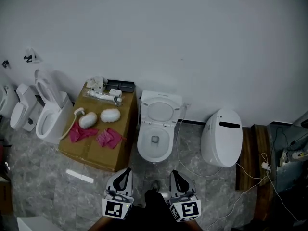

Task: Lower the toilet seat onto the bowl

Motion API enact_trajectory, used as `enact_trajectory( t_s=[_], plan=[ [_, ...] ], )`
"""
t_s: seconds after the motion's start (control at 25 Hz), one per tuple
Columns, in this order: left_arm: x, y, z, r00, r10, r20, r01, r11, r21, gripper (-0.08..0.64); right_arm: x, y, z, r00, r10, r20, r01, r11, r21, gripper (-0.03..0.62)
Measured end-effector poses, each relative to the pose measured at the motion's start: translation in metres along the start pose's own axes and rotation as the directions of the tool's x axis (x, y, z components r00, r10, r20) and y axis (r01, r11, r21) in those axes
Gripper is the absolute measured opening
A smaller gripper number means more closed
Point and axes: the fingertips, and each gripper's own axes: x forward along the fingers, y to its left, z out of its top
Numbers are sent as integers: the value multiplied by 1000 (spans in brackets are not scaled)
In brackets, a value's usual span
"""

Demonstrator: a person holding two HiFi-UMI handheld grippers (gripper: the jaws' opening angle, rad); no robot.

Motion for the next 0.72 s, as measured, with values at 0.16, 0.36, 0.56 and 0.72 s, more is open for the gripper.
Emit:
enact_trajectory(
  t_s=[0.16, 0.36, 0.56, 0.72],
  plan=[
    [51, 3, 9, 999, 33, -9, -33, 999, 6, 11, 42, -44, 4, 1000, 29, -13, -29, 999, -17, 26],
    [102, 12, 12, 998, 49, -39, -48, 999, 26, 11, 83, -86, 2, 998, 37, -42, -37, 999, -17, 26],
    [157, 27, 8, 996, 47, -75, -45, 999, 24, 11, 121, -120, -17, 994, 51, -96, -52, 999, -3, 26],
    [207, 41, 1, 995, 6, -103, -7, 1000, -6, 11, 157, -141, -26, 990, 40, -136, -42, 999, -15, 26]
  ],
)
